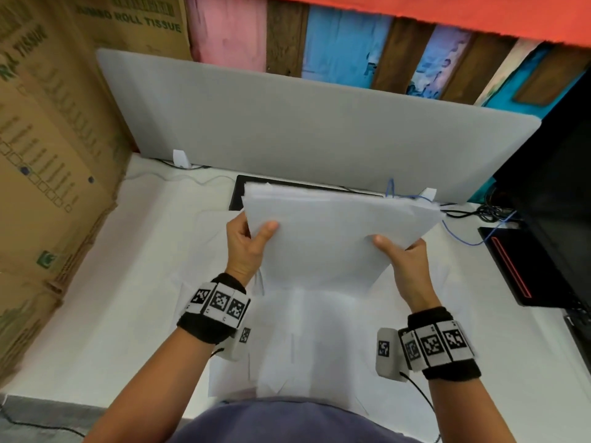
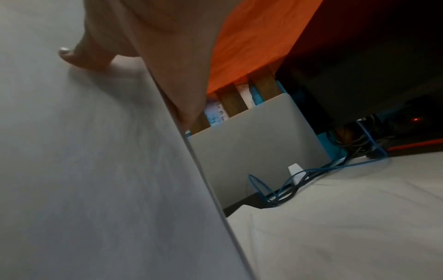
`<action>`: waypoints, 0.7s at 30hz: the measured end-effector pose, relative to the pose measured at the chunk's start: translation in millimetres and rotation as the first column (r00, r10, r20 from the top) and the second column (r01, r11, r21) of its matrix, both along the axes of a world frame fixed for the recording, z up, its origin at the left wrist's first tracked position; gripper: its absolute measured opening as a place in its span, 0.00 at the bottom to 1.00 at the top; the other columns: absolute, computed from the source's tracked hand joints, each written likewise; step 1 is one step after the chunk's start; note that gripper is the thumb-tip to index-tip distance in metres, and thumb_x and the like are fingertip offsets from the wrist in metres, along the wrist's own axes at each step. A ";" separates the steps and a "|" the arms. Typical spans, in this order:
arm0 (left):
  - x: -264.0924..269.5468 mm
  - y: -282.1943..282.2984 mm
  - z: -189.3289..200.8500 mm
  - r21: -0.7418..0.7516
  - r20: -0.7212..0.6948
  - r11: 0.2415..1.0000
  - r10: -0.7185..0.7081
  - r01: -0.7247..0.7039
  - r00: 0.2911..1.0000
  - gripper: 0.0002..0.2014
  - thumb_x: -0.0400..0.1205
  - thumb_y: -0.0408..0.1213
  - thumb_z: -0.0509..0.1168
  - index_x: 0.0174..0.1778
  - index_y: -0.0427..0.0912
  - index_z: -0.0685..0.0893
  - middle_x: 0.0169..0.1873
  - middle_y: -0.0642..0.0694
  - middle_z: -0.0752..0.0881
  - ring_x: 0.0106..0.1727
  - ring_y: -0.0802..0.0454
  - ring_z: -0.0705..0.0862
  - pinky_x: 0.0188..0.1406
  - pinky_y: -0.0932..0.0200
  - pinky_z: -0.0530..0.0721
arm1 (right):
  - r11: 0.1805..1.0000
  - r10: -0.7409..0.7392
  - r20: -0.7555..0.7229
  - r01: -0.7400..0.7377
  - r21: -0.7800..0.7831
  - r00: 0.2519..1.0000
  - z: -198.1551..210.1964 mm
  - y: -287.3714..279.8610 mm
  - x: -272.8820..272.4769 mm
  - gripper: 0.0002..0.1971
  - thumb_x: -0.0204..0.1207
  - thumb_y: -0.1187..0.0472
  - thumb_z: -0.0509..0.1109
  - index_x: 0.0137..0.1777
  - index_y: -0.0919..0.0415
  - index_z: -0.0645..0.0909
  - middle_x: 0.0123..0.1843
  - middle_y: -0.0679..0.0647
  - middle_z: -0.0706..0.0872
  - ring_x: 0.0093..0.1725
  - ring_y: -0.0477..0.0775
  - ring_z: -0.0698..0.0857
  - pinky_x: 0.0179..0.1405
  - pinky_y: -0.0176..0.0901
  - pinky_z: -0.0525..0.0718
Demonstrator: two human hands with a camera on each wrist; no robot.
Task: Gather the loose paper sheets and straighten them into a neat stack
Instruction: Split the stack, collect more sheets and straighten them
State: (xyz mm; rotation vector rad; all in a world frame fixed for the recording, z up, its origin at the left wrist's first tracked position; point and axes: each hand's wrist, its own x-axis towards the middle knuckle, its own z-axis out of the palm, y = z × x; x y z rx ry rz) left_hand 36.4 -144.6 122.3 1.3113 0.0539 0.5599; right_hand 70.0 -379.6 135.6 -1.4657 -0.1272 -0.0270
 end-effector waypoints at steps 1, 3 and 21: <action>1.0 1.1 -0.5 0.013 -0.001 1.000 0.000 0.000 1.000 0.20 0.62 0.68 0.69 0.37 0.57 0.87 0.31 0.66 0.88 0.34 0.69 0.83 0.35 0.73 0.80 | 1.000 0.003 -0.002 -0.003 -0.001 1.000 -2.5 -2.0 1.0 0.17 0.70 0.76 0.69 0.48 0.52 0.80 0.38 0.36 0.91 0.41 0.36 0.88 0.40 0.28 0.84; 3.7 -3.3 -10.6 0.036 -0.054 0.999 -0.005 0.007 0.999 0.22 0.66 0.61 0.72 0.45 0.47 0.86 0.31 0.67 0.88 0.34 0.70 0.84 0.35 0.73 0.81 | 0.999 0.008 -0.030 -0.009 -0.031 1.000 -9.5 0.2 0.7 0.18 0.69 0.77 0.71 0.49 0.52 0.80 0.39 0.36 0.91 0.42 0.36 0.88 0.40 0.28 0.84; 10.9 -22.6 -43.4 0.000 -0.304 1.000 -0.023 0.024 0.952 0.13 0.74 0.25 0.70 0.41 0.49 0.81 0.28 0.68 0.88 0.35 0.73 0.86 0.35 0.77 0.81 | 1.000 -0.014 -0.216 0.010 -0.018 0.976 -38.4 9.8 -0.6 0.16 0.67 0.74 0.75 0.49 0.52 0.83 0.47 0.49 0.89 0.45 0.44 0.89 0.47 0.39 0.86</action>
